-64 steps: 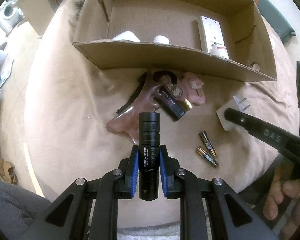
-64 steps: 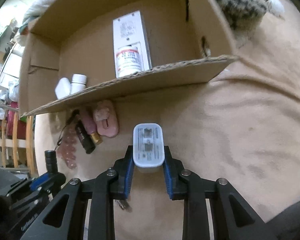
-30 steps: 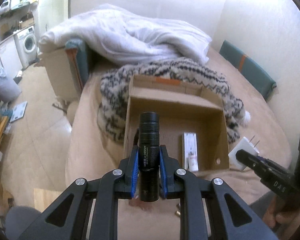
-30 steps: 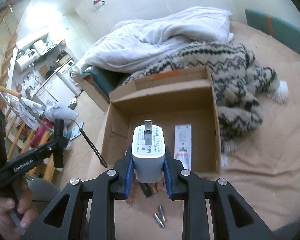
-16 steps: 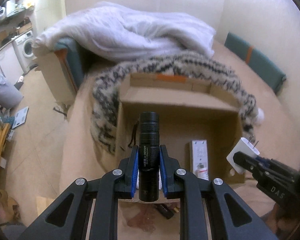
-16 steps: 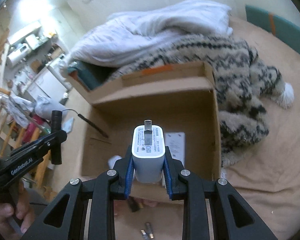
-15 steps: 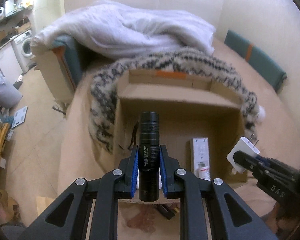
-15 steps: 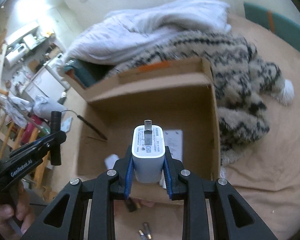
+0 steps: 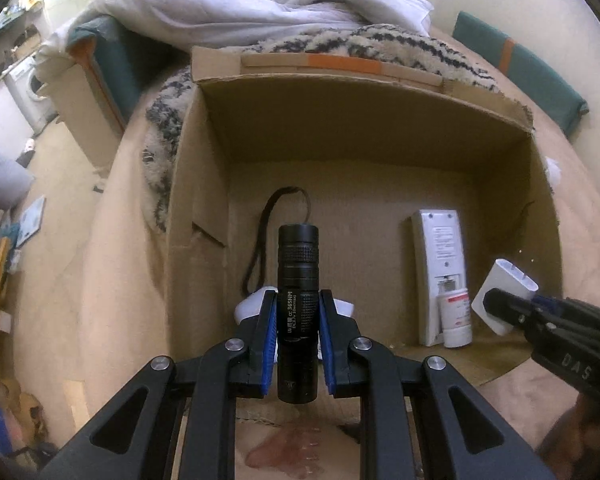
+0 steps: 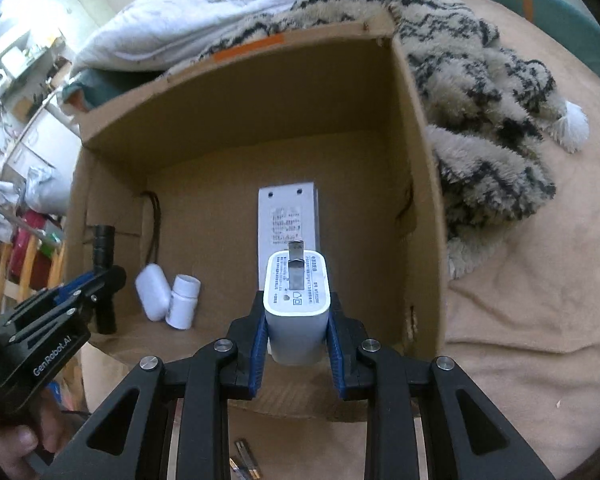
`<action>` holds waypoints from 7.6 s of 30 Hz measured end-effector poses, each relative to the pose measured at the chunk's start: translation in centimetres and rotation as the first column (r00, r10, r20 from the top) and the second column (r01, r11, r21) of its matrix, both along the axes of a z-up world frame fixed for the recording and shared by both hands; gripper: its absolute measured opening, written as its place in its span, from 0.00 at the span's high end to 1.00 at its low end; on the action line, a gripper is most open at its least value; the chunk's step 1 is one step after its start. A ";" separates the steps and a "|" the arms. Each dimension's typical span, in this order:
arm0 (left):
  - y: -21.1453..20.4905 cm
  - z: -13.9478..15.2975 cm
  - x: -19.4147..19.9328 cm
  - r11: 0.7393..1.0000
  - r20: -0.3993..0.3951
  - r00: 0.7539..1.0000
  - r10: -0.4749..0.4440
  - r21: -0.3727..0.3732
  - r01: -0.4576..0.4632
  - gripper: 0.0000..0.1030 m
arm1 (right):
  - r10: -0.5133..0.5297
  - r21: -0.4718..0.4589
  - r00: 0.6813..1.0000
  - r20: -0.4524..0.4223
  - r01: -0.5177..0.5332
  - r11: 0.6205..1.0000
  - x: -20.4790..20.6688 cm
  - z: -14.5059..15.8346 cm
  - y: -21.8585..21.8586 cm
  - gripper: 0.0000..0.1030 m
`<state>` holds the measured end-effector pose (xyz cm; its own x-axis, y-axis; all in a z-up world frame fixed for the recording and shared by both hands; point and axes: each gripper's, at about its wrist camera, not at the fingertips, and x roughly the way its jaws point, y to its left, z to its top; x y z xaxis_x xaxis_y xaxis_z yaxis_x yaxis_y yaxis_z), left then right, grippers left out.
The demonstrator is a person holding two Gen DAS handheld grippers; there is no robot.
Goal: Organize rigid objects
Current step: 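Carry flashlight and charger into the box and open both grippers, then withdraw both grippers from the box toward the remaining items, then grasp the pink comb with left gripper while right grasps an AA battery, then lower the pink comb into the box and open the left gripper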
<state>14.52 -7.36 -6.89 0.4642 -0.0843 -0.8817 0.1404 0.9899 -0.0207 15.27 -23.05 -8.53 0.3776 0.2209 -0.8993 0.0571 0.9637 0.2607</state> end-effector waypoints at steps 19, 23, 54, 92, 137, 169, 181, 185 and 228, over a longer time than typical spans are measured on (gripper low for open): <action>-0.6 -0.2 -0.3 0.996 0.009 1.000 -0.022 0.083 0.021 0.77 | -0.003 -0.059 0.998 0.066 0.007 0.998 0.4 1.1 0.3 0.58; -0.4 0.2 -0.4 0.997 0.013 1.000 -0.013 0.074 0.012 0.53 | -0.001 -0.046 0.990 0.143 0.008 0.999 -0.1 2.4 0.6 0.17; 1.7 3.0 -2.8 0.997 0.083 0.996 0.034 0.065 -0.040 0.34 | 0.019 0.006 0.987 0.160 -0.020 1.000 -2.7 4.3 0.6 0.08; 5.7 -4.5 -5.1 0.988 -0.341 0.928 0.146 0.008 -0.153 0.34 | -0.066 0.232 0.979 -0.192 0.111 0.966 -6.6 -2.9 -0.1 0.08; 1.3 -2.4 -7.3 0.995 -0.198 0.980 0.022 0.099 -0.003 0.94 | 0.232 -0.070 0.972 -0.042 -0.234 0.970 -8.0 -0.5 6.9 0.90; 2.6 -10.1 -4.2 0.985 -0.430 0.887 0.172 0.048 -0.167 0.69 | 0.147 0.063 0.987 -0.067 -0.142 0.988 -7.3 -1.1 4.8 0.90; 2.2 -4.0 -7.3 0.991 -0.269 0.954 0.132 0.058 -0.121 0.70 | 0.140 0.039 0.989 -0.035 -0.139 0.990 -8.2 -0.1 4.7 0.90; 1.6 -1.5 -10.0 0.991 -0.192 0.974 0.121 0.071 -0.110 0.70 | 0.134 0.046 0.991 0.013 -0.135 0.990 -8.7 1.1 4.2 0.90; 1.1 1.6 0.1 0.999 0.043 0.998 0.042 0.015 -0.043 0.70 | 0.005 0.141 0.996 0.094 -0.019 0.990 -0.5 1.9 0.1 0.90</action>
<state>14.58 -6.27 -5.25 0.5046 -0.0502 -0.8619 0.0987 0.9951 -0.0002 14.77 -22.97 -6.65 0.4551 0.3484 -0.8195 0.0148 0.9172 0.3981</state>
